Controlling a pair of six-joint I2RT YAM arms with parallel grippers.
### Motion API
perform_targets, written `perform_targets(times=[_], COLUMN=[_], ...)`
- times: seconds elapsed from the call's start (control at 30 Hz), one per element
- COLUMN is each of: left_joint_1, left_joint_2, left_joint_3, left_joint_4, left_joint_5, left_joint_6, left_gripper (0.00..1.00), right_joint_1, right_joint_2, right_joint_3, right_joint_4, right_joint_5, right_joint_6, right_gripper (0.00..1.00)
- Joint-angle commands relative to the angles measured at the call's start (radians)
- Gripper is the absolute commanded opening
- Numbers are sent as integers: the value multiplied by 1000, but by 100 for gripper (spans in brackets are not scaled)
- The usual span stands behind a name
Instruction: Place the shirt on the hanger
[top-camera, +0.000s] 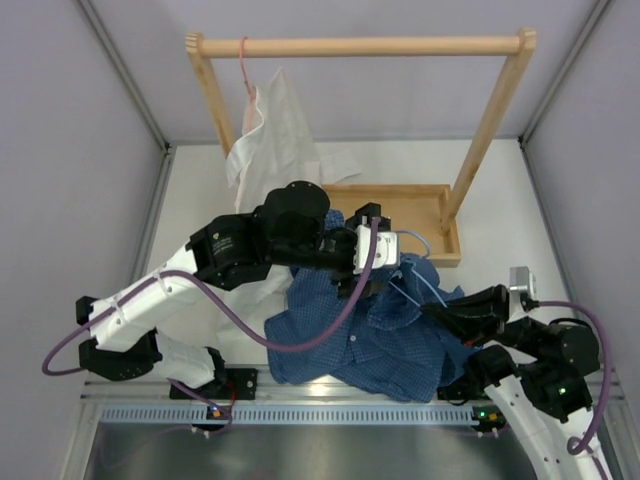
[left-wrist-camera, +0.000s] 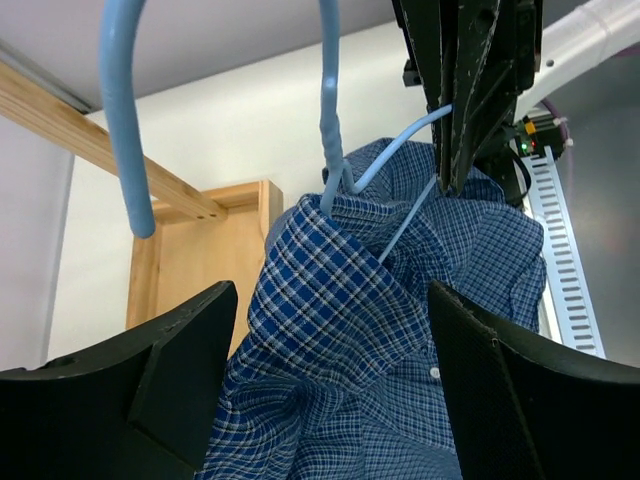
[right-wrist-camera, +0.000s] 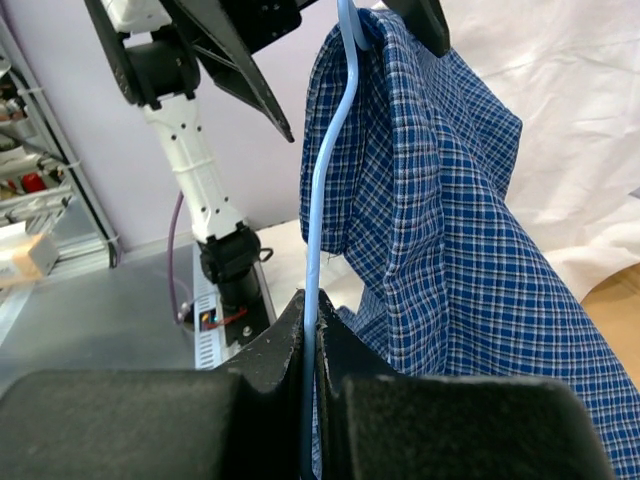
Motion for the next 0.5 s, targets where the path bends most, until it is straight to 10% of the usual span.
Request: perform_targets(times=[0.0, 0.1, 0.2, 0.3, 0.4, 0.47], left_joint_1=[-3, -3, -3, -3, -3, -3], left_joint_2=[-9, 5, 11, 11, 4, -1], left_joint_3=[26, 45, 46, 38, 42, 43], left_joint_4=[-55, -89, -103, -101, -101, -101], left_joint_5=[-3, 4, 64, 125, 152, 146], left_joint_6=[4, 6, 4, 1, 0, 3], left_gripper=[80, 74, 43, 44, 66, 57], right_joint_1=[13, 11, 13, 11, 11, 11], right_joint_2=[-23, -29, -23, -23, 1, 1], right_joint_3=[53, 57, 70, 82, 93, 96], right_joint_4=[-1, -11, -14, -17, -27, -27], right_joint_5=[-50, -75, -83, -84, -83, -86], right_joint_6=[-49, -60, -62, -68, -79, -76], right_gripper=[0, 0, 0, 0, 0, 0])
